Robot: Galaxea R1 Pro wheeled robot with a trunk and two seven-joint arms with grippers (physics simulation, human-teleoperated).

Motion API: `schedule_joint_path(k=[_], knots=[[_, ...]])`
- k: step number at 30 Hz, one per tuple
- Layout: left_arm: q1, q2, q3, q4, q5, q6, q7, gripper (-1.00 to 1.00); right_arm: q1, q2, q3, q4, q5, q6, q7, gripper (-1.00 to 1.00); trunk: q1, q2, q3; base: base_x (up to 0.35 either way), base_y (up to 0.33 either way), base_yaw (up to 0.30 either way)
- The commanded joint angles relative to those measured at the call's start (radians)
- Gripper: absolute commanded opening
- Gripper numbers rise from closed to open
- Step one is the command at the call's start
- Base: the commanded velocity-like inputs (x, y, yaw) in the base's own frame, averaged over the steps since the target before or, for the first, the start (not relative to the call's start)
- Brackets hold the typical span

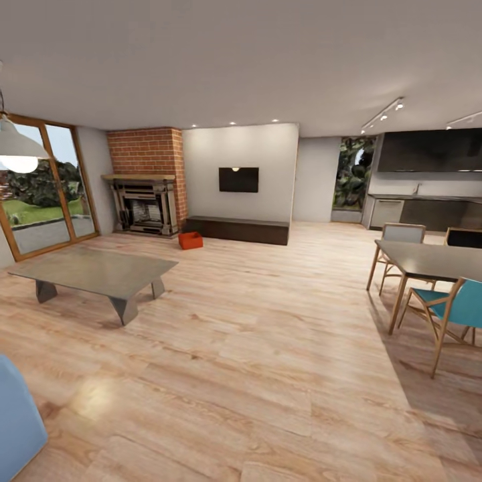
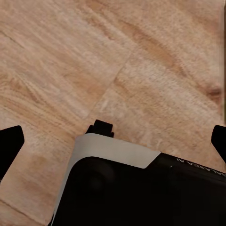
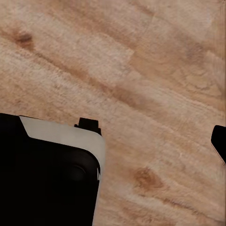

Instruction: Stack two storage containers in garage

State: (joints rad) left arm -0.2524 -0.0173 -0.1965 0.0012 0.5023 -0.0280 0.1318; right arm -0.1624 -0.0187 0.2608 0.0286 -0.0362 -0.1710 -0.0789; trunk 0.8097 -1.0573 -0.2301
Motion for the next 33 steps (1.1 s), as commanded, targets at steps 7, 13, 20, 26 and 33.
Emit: schedule_joint_path(k=[7,13,20,26,33], knots=[[-0.001,0.0,-0.009,0.0,0.009,-0.003,0.003,1.0,-0.002,0.0,0.008,0.003,-0.004,-0.005,-0.002,1.0,0.001,-0.001,-0.001,0.323,0.0,0.0],[-0.001,-0.001,-0.009,0.0,0.009,-0.003,0.003,1.0,-0.001,0.0,0.008,0.002,-0.004,-0.005,-0.002,1.0,0.001,-0.001,-0.001,0.323,0.0,0.0],[-0.001,-0.001,-0.009,0.0,0.009,0.0,0.003,1.0,-0.001,0.0,0.008,0.002,-0.004,-0.005,-0.002,1.0,0.001,-0.001,-0.001,0.323,0.0,0.0],[-0.001,-0.001,-0.009,0.0,0.009,0.0,0.003,1.0,-0.002,0.005,0.005,0.002,-0.012,-0.005,-0.002,1.0,0.001,-0.001,-0.001,0.323,0.0,0.0],[-0.001,-0.001,-0.009,0.0,0.009,-0.001,0.003,1.0,-0.002,0.005,0.005,0.002,-0.006,-0.005,0.0,1.0,0.001,-0.001,-0.001,0.323,0.0,0.0]])
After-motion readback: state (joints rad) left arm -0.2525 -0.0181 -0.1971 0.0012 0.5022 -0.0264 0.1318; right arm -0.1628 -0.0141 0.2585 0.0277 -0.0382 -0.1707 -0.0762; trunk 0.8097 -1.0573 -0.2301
